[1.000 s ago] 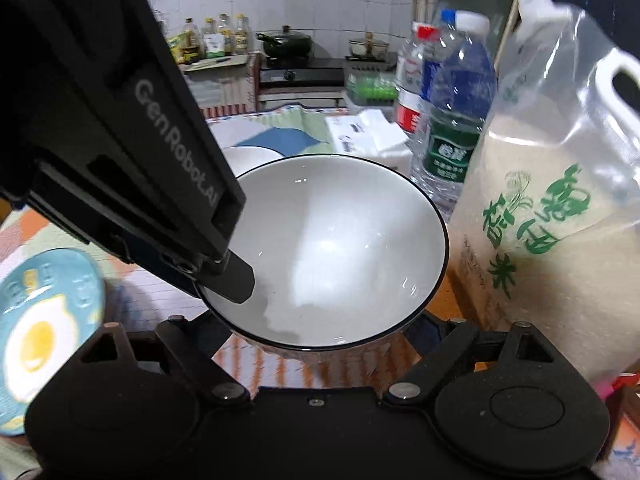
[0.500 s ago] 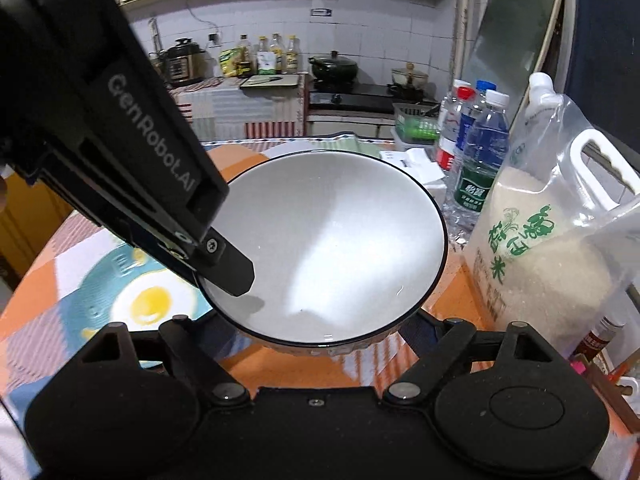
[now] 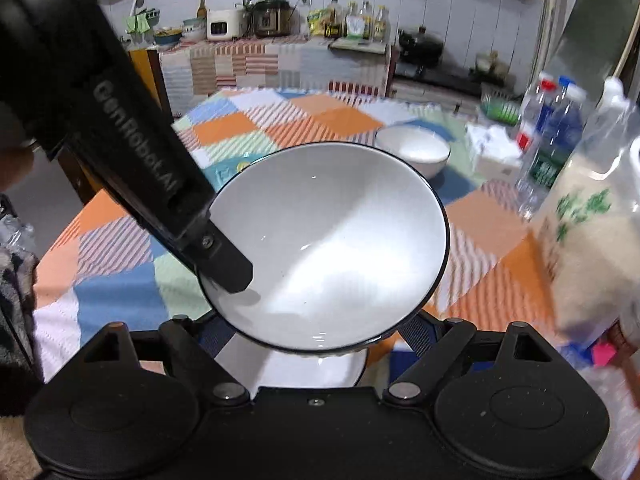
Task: Organize plates and bowls
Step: 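Lift the second white bowl with both grippers and carry it to the first bowl, then lower the second bowl into the first bowl and open both grippers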
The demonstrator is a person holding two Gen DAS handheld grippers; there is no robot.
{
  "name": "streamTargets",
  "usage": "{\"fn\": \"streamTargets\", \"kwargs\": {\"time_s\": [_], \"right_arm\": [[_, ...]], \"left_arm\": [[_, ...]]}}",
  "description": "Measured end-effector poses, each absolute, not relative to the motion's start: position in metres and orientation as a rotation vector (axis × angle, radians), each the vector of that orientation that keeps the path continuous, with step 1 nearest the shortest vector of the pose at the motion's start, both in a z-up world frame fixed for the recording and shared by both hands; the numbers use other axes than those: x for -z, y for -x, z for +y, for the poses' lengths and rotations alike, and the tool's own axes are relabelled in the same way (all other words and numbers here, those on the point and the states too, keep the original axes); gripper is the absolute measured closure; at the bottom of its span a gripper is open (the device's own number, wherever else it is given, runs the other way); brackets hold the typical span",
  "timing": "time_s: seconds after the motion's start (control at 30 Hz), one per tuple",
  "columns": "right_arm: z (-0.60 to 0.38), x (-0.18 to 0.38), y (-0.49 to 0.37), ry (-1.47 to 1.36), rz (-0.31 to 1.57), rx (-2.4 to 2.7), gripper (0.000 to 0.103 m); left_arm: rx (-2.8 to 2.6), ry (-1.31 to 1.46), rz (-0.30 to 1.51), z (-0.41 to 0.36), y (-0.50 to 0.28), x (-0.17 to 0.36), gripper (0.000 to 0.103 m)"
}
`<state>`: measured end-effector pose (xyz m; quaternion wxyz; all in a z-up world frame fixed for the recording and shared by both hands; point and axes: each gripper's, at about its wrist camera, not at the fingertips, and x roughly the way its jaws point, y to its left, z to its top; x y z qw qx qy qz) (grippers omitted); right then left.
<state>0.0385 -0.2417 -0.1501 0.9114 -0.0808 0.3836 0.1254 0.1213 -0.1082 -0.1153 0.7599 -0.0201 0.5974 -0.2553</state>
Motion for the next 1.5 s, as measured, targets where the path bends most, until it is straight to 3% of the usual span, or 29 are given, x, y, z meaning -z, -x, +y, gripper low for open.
{"fn": "streamTargets", "kwargs": {"time_s": [0.57, 0.67, 0.73, 0.87, 1.2, 1.5], "right_arm": [[-0.236, 0.177, -0.030, 0.219, 0.904, -0.302, 0.013], [-0.237, 0.179, -0.031, 0.205, 0.912, -0.309, 0.013], [-0.235, 0.180, -0.029, 0.210, 0.908, -0.310, 0.011], [-0.230, 0.185, -0.028, 0.239, 0.913, -0.310, 0.009], [-0.245, 0.140, -0.021, 0.261, 0.834, -0.383, 0.009], [-0.276, 0.104, -0.068, 0.173, 0.753, -0.372, 0.009]], "left_arm": [[0.519, 0.009, 1.456, -0.114, -0.124, 0.158, 0.086], [0.506, 0.024, 1.476, -0.116, -0.127, 0.164, 0.082], [0.489, 0.026, 1.484, -0.116, -0.129, 0.170, 0.073], [0.500, 0.015, 1.493, -0.115, -0.128, 0.173, 0.070], [0.571, -0.001, 1.411, -0.101, -0.131, 0.126, 0.058], [0.542, 0.017, 1.287, -0.086, -0.173, 0.085, 0.056]]}}
